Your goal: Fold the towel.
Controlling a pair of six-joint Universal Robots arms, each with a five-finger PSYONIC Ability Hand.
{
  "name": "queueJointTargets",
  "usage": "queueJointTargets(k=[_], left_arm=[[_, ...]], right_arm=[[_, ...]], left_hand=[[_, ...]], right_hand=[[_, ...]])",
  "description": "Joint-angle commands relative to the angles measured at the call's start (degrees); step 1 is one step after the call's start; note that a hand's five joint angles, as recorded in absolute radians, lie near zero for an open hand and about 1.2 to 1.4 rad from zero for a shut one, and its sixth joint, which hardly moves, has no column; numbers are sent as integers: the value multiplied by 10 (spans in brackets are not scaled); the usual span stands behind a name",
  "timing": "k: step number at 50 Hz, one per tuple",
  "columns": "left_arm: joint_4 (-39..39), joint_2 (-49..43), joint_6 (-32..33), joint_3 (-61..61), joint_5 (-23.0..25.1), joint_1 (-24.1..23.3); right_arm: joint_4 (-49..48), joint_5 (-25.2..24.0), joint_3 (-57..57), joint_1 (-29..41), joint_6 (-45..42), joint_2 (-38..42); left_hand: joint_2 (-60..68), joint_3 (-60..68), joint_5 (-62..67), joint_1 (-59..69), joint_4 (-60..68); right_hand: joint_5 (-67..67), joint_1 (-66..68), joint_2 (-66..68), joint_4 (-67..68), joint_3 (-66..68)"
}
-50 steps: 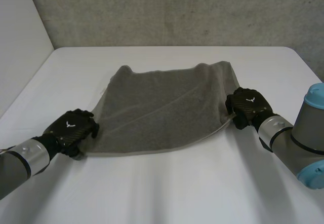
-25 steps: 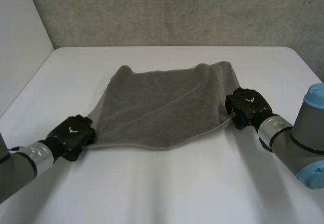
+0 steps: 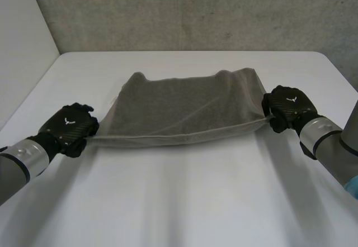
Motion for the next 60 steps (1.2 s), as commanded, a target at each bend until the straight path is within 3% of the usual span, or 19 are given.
queueJointTargets(k=[1, 10, 24, 34, 41, 54, 60], left_arm=[[-6, 2, 2, -4, -1, 2], [-19, 58, -6, -19, -1, 4], [-41, 246, -131, -8, 1, 6], [-71, 271, -135, -5, 3, 9], [-68, 218, -135, 21, 3, 9], [-75, -4, -127, 172, -5, -14], [-100, -117, -127, 267, -24, -55]], right_arm=[[24, -2, 2, -13, -12, -12], [109, -32, 37, -61, -103, -76], [234, -80, 49, -74, -110, -240], [282, -105, 27, -76, -114, -300], [271, -105, 5, -88, -141, -287], [247, -93, -104, -64, -191, -87], [190, -72, -153, -33, -192, 12]], left_hand=[[39, -29, 27, 204, -34], [39, -29, 27, 204, -34], [39, -29, 27, 204, -34], [39, -29, 27, 204, -34], [39, -29, 27, 204, -34], [39, -29, 27, 204, -34], [39, -29, 27, 204, -34]], right_hand=[[41, 58, 62, -44, -24], [41, 58, 62, -44, -24], [41, 58, 62, -44, -24], [41, 58, 62, -44, -24], [41, 58, 62, -44, -24], [41, 58, 62, -44, -24], [41, 58, 62, -44, -24]])
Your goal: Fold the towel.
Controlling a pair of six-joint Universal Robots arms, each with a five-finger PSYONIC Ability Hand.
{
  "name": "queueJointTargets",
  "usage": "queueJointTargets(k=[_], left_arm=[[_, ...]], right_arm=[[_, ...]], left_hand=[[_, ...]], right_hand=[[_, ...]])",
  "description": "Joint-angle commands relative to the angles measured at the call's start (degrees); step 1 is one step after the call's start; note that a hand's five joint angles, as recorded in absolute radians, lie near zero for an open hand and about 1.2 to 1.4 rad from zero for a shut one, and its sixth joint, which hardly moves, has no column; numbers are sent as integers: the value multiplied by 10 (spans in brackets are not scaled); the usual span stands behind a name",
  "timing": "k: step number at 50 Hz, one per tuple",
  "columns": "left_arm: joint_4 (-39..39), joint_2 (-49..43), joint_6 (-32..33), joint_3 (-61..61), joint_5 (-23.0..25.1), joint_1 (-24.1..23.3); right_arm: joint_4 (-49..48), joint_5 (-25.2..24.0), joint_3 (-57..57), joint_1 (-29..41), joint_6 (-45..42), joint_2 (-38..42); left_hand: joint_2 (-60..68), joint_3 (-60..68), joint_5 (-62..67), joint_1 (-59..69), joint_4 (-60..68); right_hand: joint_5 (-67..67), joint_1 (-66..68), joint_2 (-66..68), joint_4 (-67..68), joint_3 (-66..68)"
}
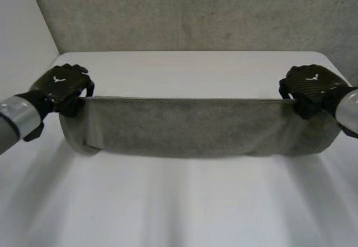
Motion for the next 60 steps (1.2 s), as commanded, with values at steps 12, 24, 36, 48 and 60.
queueJointTargets(k=[12, 24, 36, 48, 60], left_arm=[[-22, -268, 0, 236, -83, -79], [-10, -316, 17, 279, -119, -96], [54, -341, 45, 285, -145, -104], [63, -364, 85, 300, -142, -105], [63, -364, 85, 304, -148, -109]], right_arm=[[-209, 62, -121, 51, 1, 238], [-229, 59, -186, 51, 0, 322], [-243, 58, -229, 54, 0, 370], [-250, 52, -246, 58, 0, 395], [-272, 57, -241, 65, 2, 385]], left_hand=[[33, -29, 24, 204, -34], [33, -29, 24, 204, -34], [33, -29, 24, 204, -34], [33, -29, 24, 204, -34], [-629, -29, -638, -458, -34]], right_hand=[[41, 58, 58, -44, -24], [41, 58, 58, -44, -24], [41, 58, 58, -44, -24], [41, 58, 58, -44, -24], [-659, -642, -642, -44, -24]])
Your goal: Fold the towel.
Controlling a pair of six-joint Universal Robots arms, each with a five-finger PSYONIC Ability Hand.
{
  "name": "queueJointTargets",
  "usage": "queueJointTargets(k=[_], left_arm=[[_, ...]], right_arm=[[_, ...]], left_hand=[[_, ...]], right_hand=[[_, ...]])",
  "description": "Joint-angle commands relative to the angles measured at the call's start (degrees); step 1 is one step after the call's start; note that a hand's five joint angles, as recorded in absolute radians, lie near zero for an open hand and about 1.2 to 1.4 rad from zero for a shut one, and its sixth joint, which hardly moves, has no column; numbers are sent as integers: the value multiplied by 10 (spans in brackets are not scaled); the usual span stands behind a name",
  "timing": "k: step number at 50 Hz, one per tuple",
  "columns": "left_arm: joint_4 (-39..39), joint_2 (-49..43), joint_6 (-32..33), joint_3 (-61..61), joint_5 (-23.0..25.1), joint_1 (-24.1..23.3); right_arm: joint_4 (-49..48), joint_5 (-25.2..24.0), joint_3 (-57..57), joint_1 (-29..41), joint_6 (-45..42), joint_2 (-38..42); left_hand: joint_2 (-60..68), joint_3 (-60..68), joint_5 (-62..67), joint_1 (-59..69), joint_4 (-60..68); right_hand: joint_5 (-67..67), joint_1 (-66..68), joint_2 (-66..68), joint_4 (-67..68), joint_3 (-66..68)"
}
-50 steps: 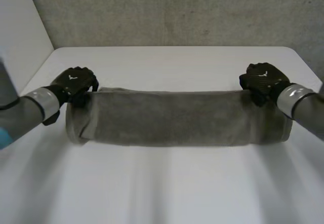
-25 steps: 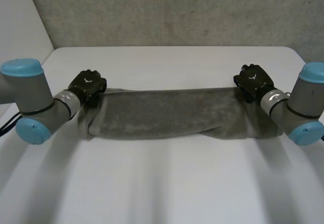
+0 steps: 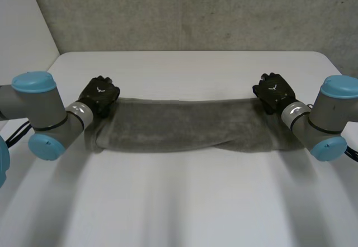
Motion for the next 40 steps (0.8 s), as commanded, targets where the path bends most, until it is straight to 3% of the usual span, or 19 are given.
queueJointTargets(k=[1, 14, 22, 29, 40], left_arm=[[0, 6, -2, -2, -5, -2], [0, 122, -21, -77, 2, -9], [0, 223, -64, -184, 9, -8], [1, 267, -79, -250, 43, -2], [0, 285, -79, -303, 52, 21]], right_arm=[[-12, 5, 6, 4, 2, -11], [-45, -5, 137, -2, 98, -201], [43, -9, 266, -33, 100, -333], [118, -7, 303, -49, 77, -347], [84, -10, 356, -86, -43, -294]], left_hand=[[-383, -29, -389, -296, -34], [-402, -29, -407, -315, -34], [-390, -29, -395, -303, -34], [-378, -29, -384, -291, -34], [-375, -29, -380, -288, -34]], right_hand=[[-431, -412, -419, -44, -24], [-431, -412, -419, -44, -24], [-431, -412, -419, -44, -24], [-431, -412, -419, -44, -24], [-423, -404, -411, -44, -24]])
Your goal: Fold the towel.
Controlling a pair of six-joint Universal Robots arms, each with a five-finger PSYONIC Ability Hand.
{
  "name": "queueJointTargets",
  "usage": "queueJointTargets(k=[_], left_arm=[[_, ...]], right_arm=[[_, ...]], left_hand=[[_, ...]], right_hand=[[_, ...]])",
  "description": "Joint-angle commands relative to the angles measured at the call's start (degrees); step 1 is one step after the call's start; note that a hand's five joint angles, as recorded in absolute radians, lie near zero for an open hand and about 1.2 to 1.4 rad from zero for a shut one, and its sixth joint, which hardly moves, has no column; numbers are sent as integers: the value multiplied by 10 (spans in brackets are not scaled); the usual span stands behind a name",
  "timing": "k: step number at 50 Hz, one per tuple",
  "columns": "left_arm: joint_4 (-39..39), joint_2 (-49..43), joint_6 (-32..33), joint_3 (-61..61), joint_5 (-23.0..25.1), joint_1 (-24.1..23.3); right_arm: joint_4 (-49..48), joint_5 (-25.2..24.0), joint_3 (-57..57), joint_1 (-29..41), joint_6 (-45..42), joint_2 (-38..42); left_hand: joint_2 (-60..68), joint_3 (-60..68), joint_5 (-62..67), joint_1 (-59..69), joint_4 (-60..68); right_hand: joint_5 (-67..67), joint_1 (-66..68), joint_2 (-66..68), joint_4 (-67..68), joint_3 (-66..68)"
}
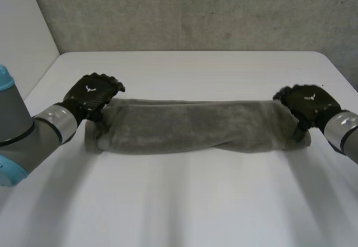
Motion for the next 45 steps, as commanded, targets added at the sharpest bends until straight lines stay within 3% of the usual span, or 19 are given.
queueJointTargets(k=[1, 15, 23, 25, 27, 40, 45], left_arm=[[-1, 4, 1, -24, 2, 16], [1, 13, 1, -41, 2, 26], [0, 13, 1, -41, 2, 26], [1, 13, 1, -41, 2, 27], [1, 15, 1, -41, 2, 27], [0, 21, 1, -42, 2, 28], [1, 29, 1, -50, 2, 35]], right_arm=[[-28, 0, 22, -16, -74, 46], [-74, -7, 5, -31, -95, 105], [-98, -11, -8, -31, -96, 126], [-98, -11, -15, -31, -98, 132], [-98, -9, -18, -31, -98, 133], [-91, -8, -17, -66, -101, 126], [-90, -9, -28, -137, -131, 91]], left_hand=[[-6, -29, 6, -8, -34], [-6, -29, 6, -8, -34], [-7, -29, 4, -10, -34], [-7, -29, 4, -10, -34], [-7, -29, 4, -10, -34], [-9, -29, 2, -12, -34], [-9, -29, 2, -12, -34]], right_hand=[[-26, -28, -30, -44, -24], [157, 156, 154, -44, -24], [415, 413, 411, -44, -24], [595, 594, 592, -44, -24], [665, 663, 661, -44, -24], [666, 665, 663, -44, -24], [666, 665, 663, -44, -24]])
